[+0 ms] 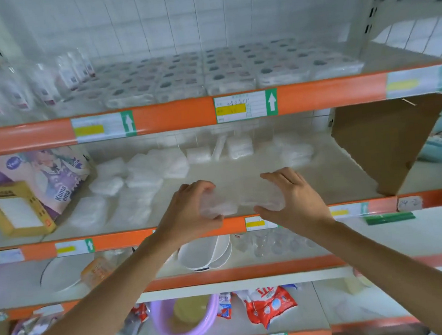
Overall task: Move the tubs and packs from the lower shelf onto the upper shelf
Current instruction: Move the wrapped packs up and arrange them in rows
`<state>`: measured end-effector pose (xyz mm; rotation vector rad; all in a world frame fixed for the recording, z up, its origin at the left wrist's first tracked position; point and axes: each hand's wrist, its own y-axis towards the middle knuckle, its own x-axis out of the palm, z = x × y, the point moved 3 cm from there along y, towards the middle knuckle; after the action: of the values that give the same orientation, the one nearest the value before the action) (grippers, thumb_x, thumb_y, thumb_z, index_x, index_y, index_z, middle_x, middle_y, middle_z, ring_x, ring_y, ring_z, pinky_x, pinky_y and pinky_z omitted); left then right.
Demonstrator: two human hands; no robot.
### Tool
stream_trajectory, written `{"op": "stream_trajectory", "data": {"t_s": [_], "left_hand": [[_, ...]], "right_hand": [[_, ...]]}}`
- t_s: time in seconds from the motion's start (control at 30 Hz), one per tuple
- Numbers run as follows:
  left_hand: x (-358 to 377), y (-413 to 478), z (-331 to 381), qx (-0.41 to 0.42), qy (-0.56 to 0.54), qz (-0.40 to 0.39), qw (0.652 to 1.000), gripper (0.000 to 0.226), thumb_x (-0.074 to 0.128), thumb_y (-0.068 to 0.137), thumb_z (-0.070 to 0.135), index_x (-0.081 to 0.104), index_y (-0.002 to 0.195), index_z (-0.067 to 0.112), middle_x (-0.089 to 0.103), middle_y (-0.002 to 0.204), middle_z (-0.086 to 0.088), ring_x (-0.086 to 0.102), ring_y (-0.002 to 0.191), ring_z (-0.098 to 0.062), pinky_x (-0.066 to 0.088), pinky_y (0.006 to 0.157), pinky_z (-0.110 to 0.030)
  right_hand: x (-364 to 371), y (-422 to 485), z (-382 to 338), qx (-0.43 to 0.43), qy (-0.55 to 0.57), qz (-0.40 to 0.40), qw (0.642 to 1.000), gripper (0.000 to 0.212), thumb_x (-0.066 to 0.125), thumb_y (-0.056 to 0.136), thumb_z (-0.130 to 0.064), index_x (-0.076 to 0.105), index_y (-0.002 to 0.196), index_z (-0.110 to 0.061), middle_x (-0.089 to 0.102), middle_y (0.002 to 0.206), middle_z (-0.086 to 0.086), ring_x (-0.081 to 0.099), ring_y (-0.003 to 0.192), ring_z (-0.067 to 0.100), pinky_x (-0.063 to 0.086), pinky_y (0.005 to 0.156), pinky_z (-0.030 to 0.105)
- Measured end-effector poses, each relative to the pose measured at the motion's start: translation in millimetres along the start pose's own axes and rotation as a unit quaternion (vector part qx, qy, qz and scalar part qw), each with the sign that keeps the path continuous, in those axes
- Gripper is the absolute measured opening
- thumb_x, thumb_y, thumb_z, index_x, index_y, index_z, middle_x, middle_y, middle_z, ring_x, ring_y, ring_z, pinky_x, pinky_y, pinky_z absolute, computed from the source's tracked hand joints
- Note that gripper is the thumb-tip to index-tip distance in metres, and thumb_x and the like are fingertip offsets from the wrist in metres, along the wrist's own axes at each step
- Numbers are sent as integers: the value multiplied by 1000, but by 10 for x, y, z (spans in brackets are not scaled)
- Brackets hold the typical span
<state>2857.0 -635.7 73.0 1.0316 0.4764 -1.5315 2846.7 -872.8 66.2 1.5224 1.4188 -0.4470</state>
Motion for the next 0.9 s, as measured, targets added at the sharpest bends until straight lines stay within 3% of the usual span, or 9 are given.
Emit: {"op": "stream_trajectory", "data": {"t_s": [0.13,0.3,0.43,0.63,0.9], "left_hand": [[-386,-209,198,32,23,-16,999,58,77,70,30,55,123,24,52,111,21,45,110,-6,38,97,-22],[-823,-389,395,45,-4,-35,998,61,65,62,55,52,119,38,52,113,31,47,112,4,38,96,-15],[-1248,-412,594,73,-13,-11,997,56,79,70,39,55,120,31,58,116,23,52,112,3,40,97,-16],[-1829,-188,872,120,-26,61,991,56,71,65,46,57,116,28,61,112,18,57,107,0,46,92,-25],[-2300,599,869,83,-49,109,989,55,82,72,37,56,120,30,60,117,17,55,111,1,45,98,-26]], "right_hand": [[-294,-76,-328,-13,2,6,1000,64,76,75,-47,53,132,-30,49,124,-12,48,119,11,48,91,30],[-766,-122,-614,-34,-11,15,999,61,76,72,-50,54,126,-32,50,118,-17,52,115,7,49,85,27],[-1165,-68,-851,-52,-34,17,998,61,75,70,-56,54,124,-35,50,114,-21,53,112,3,49,84,27],[-1618,272,-1126,-67,-26,54,996,61,77,71,-56,56,123,-32,50,115,-20,55,108,6,48,85,28],[-1784,1217,-1216,-75,-14,65,995,57,79,72,-50,59,120,-30,49,111,-16,55,108,9,39,86,22]]}}
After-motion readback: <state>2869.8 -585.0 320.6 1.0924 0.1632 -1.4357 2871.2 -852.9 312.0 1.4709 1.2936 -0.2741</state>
